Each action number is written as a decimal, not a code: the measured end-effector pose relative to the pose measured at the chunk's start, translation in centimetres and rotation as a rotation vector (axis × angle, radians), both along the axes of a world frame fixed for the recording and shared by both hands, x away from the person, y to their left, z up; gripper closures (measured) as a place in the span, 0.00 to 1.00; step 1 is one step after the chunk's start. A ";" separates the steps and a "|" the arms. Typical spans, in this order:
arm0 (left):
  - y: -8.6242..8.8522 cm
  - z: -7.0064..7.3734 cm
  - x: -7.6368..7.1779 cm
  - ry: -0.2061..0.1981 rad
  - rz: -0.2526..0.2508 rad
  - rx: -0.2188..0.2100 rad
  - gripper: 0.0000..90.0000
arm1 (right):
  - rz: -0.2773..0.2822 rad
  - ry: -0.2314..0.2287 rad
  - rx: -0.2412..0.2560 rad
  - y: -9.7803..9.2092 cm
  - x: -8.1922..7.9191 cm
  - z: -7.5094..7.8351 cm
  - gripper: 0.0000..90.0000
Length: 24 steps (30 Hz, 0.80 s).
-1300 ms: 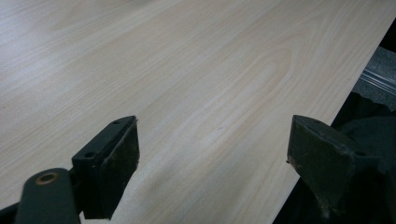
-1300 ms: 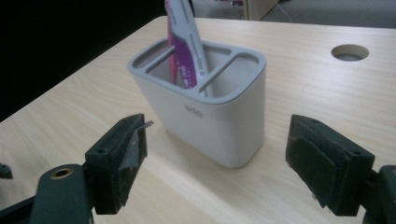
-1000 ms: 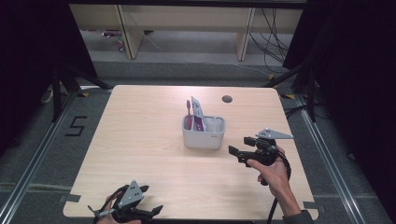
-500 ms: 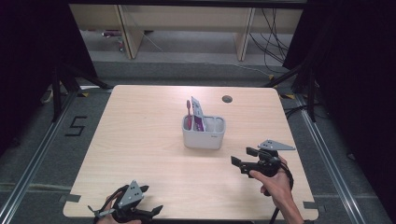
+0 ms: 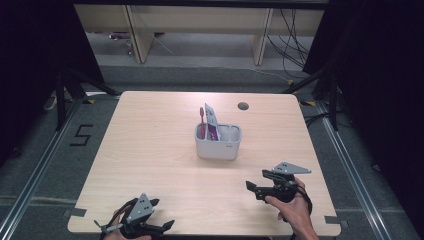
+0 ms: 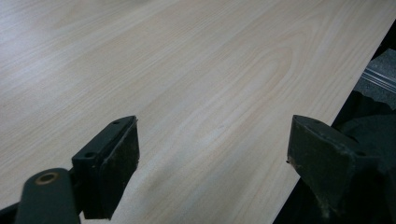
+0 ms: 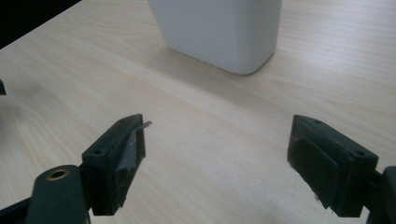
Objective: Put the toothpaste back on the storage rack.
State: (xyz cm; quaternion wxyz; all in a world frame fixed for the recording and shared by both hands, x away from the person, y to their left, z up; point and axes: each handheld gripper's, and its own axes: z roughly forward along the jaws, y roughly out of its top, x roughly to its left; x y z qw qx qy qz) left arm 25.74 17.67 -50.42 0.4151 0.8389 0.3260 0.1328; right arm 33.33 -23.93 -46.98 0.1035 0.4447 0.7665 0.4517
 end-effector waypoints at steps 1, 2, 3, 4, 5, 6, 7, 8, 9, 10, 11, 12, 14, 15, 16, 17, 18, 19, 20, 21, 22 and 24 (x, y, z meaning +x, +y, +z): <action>0.0 0.0 0.0 0.000 0.000 -0.004 0.18 | 0.002 -0.002 0.001 0.0 -0.2 -0.1 0.22; 0.0 0.0 0.0 -0.001 0.000 0.005 0.18 | 0.006 -0.026 -0.032 -0.3 -0.2 -0.2 0.22; 0.0 0.0 0.0 -0.001 0.000 0.006 0.18 | 0.012 0.006 -0.001 -0.2 -0.3 -0.4 0.22; 0.0 0.0 0.0 0.001 0.001 -0.005 0.18 | 0.003 -0.004 -0.012 -0.2 -0.4 -0.4 0.22; 0.1 0.0 0.0 -0.002 -0.003 0.011 0.18 | 0.018 -0.008 -0.024 -0.4 -0.6 -0.5 0.22; 0.0 0.0 0.0 -0.001 0.000 0.004 0.18 | 0.016 0.000 -0.012 -0.3 -0.7 -0.6 0.22; -0.1 0.0 -0.1 0.004 0.005 -0.016 0.18 | -0.003 0.018 -0.009 -0.2 -1.1 -0.7 0.22; 0.0 0.0 0.0 0.004 -0.001 -0.007 0.18 | 0.010 0.035 -0.012 -0.3 -1.2 -0.7 0.22; -0.1 0.0 0.0 0.004 0.001 -0.010 0.18 | 0.023 0.005 -0.028 -0.5 -1.2 -0.8 0.22; 0.0 0.0 0.0 -0.001 0.000 0.005 0.18 | 0.022 0.005 -0.030 -0.6 -1.3 -0.9 0.21; 0.1 0.0 0.0 -0.002 -0.002 0.009 0.18 | 0.023 -0.009 -0.048 -0.7 -1.5 -0.9 0.21; 0.0 0.0 0.0 -0.001 0.000 -0.004 0.18 | 0.012 -0.017 -0.047 -0.7 -1.6 -1.0 0.21; 0.0 0.0 0.0 -0.001 0.000 -0.003 0.18 | 0.020 -0.003 -0.057 -0.9 -2.0 -1.0 0.21; 0.1 0.0 0.0 -0.003 -0.004 0.011 0.18 | 0.011 0.011 -0.048 -0.8 -2.2 -1.0 0.21; 0.1 0.0 0.0 -0.003 -0.004 0.011 0.18 | 0.014 0.001 -0.061 -0.9 -2.4 -1.1 0.21; 0.0 0.0 0.0 -0.001 0.000 -0.005 0.18 | -0.005 0.029 -0.051 -0.7 -2.8 -1.2 0.21; 0.0 0.0 0.0 -0.004 0.003 -0.006 0.18 | 0.002 0.028 -0.055 -0.8 -2.8 -1.2 0.21; -0.1 -0.1 0.0 -0.002 0.013 -0.024 0.18 | 0.023 0.010 -0.060 -1.0 -2.8 -1.4 0.21; -0.1 -0.1 0.0 -0.002 0.013 -0.024 0.18 | 0.023 0.010 -0.060 -1.0 -2.8 -1.4 0.21; 0.0 0.0 0.0 -0.002 0.000 -0.003 0.18 | 0.023 -0.009 -0.101 -1.1 -3.1 -1.5 0.21; 0.0 0.0 0.0 -0.001 -0.005 -0.005 0.18 | 0.013 0.018 -0.084 -1.0 -3.3 -1.6 0.21; 0.0 0.0 0.0 -0.001 -0.004 -0.006 0.18 | 0.039 0.004 -0.099 -1.1 -3.4 -1.8 0.21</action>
